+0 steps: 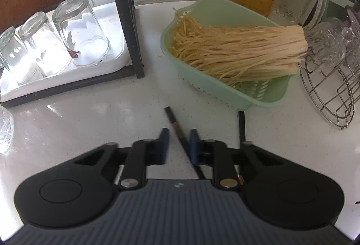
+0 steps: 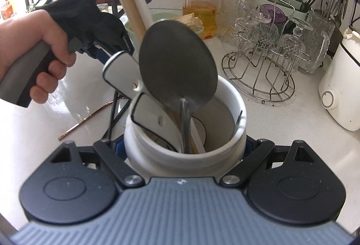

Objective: Organize utensils
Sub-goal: 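Close the left tool on a black chopstick, then lift the black chopstick with the left tool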

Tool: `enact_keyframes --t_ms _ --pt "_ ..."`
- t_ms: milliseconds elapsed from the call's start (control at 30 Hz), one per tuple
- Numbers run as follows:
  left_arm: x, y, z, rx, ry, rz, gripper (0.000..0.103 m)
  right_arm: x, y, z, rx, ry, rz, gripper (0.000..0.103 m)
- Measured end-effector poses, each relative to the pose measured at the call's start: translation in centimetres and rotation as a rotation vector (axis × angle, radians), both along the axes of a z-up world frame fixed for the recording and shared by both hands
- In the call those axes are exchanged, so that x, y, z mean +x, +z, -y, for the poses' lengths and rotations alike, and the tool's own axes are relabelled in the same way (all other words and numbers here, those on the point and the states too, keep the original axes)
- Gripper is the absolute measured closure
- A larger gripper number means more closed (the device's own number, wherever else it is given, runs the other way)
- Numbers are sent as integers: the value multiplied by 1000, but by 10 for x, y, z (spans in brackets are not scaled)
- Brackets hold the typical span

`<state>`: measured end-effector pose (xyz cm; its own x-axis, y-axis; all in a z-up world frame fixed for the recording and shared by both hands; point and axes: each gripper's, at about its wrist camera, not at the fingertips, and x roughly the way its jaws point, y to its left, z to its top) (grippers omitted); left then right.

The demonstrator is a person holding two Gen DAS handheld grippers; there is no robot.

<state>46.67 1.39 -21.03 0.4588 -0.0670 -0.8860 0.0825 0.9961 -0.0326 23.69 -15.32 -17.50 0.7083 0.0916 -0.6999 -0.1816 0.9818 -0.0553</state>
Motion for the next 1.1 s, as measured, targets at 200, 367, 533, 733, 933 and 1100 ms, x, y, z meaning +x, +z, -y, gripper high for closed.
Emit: enact_keyframes --t_ms 200,367,533,733,933,1100 --pt "4 -1 -1 6 -7 1 96 5 1 0 1 14 -14 11" --pt "-7 5 -7 -15 -15 23 96 7 1 1 -2 27 -23 11" --pt "-27 27 -18 -47 -7 60 96 11 2 1 -6 49 -36 11" --pt "-54 56 -31 -91 -2 113 96 16 2 1 -6 68 -41 11" --pt "-88 85 -46 -136 4 154 96 14 0 2 -1 90 -20 11" --pt "-110 105 -57 -175 26 178 96 14 1 1 -1 94 -23 11"
